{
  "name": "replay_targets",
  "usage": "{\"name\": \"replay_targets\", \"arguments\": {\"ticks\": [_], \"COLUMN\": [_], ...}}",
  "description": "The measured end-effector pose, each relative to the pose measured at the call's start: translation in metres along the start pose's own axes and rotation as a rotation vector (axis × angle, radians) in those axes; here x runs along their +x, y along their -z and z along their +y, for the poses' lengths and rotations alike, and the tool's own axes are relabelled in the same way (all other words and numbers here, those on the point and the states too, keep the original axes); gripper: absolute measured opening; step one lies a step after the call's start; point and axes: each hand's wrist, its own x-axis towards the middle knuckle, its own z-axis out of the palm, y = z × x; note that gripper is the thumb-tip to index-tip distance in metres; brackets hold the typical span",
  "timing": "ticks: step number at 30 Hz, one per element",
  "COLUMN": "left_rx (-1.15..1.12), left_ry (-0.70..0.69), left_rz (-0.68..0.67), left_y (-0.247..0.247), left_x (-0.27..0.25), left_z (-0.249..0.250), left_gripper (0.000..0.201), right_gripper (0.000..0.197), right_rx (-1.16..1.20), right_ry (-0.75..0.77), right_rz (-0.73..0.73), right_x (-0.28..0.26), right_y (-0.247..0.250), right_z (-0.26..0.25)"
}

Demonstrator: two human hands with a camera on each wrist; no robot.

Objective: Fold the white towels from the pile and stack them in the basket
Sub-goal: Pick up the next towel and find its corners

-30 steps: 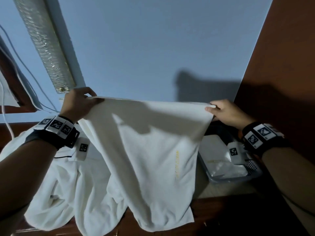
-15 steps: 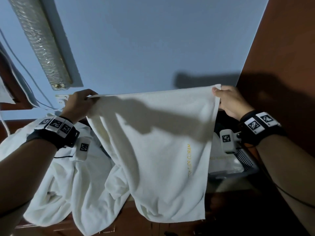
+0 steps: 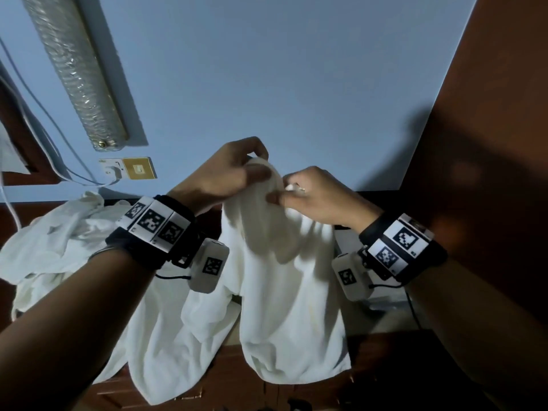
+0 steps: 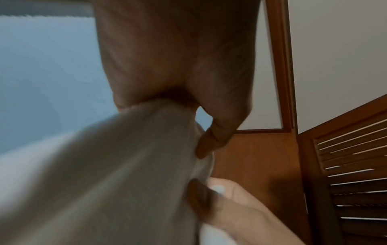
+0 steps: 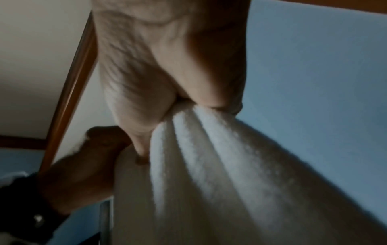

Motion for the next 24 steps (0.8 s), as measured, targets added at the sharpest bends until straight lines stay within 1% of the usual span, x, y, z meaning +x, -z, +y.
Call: {"name": "replay_targets", "arguments": {"ticks": [2,3,5,7,8,10,12,13,14,15,16,17,18,19,20,22,24], "left_rx": [0.022,0.039,0.068,0.151,0.176,0.227,0.289,0.296,0.300,0.315,0.332,0.358,0.375,0.386,0.374,0.273,0.188], "left_ry": [0.012,0.020,0.034,0.084,0.131,0.254,0.368,0.447,0.514,0.579,0.593,0.579,0.535,0.484,0.421,0.248,0.051], "left_rz": [-0.082,-0.113,-0.140,-0.098,-0.066,-0.037,0.006,0.045,0.099,0.167,0.238,0.282,0.309,0.314,0.291,0.179,0.071], "left_y": [0.007,0.008,-0.004,-0.024,-0.034,-0.043,-0.039,-0.032,-0.024,-0.016,-0.008,0.000,0.008,0.013,0.016,0.018,0.015], "left_x": [-0.006,-0.011,-0.023,-0.034,-0.040,-0.055,-0.068,-0.072,-0.072,-0.070,-0.064,-0.057,-0.047,-0.038,-0.029,-0.017,-0.009], "left_z": [-0.011,-0.021,-0.042,-0.068,-0.086,-0.127,-0.166,-0.179,-0.188,-0.191,-0.191,-0.181,-0.167,-0.145,-0.121,-0.065,-0.020], "left_gripper": [0.022,0.024,0.020,0.018,0.019,0.022,0.027,0.023,0.020,0.021,0.028,0.033,0.031,0.024,0.020,0.023,0.024], "right_gripper": [0.045,0.042,0.036,0.027,0.022,0.017,0.023,0.027,0.032,0.037,0.041,0.044,0.045,0.043,0.038,0.026,0.024], "right_rx": [0.079,0.145,0.241,0.377,0.467,0.589,0.581,0.542,0.478,0.397,0.310,0.231,0.167,0.119,0.077,0.053,0.194], "right_ry": [0.060,0.085,0.111,0.111,0.107,0.056,-0.003,-0.019,-0.024,-0.026,-0.033,-0.048,-0.060,-0.062,-0.052,0.012,0.071], "right_rz": [0.099,0.154,0.226,0.301,0.367,0.553,0.678,0.697,0.691,0.659,0.614,0.568,0.525,0.481,0.438,0.351,0.285], "right_x": [-0.004,-0.007,-0.010,-0.009,-0.007,-0.003,-0.002,-0.002,-0.003,-0.004,-0.006,-0.008,-0.009,-0.010,-0.011,-0.009,-0.005], "right_y": [0.003,0.007,0.015,0.019,0.023,0.038,0.056,0.062,0.064,0.062,0.058,0.051,0.044,0.036,0.027,0.008,-0.008], "right_z": [-0.002,-0.003,-0.006,-0.013,-0.014,-0.010,0.005,0.017,0.028,0.039,0.049,0.057,0.063,0.064,0.063,0.051,0.030]}}
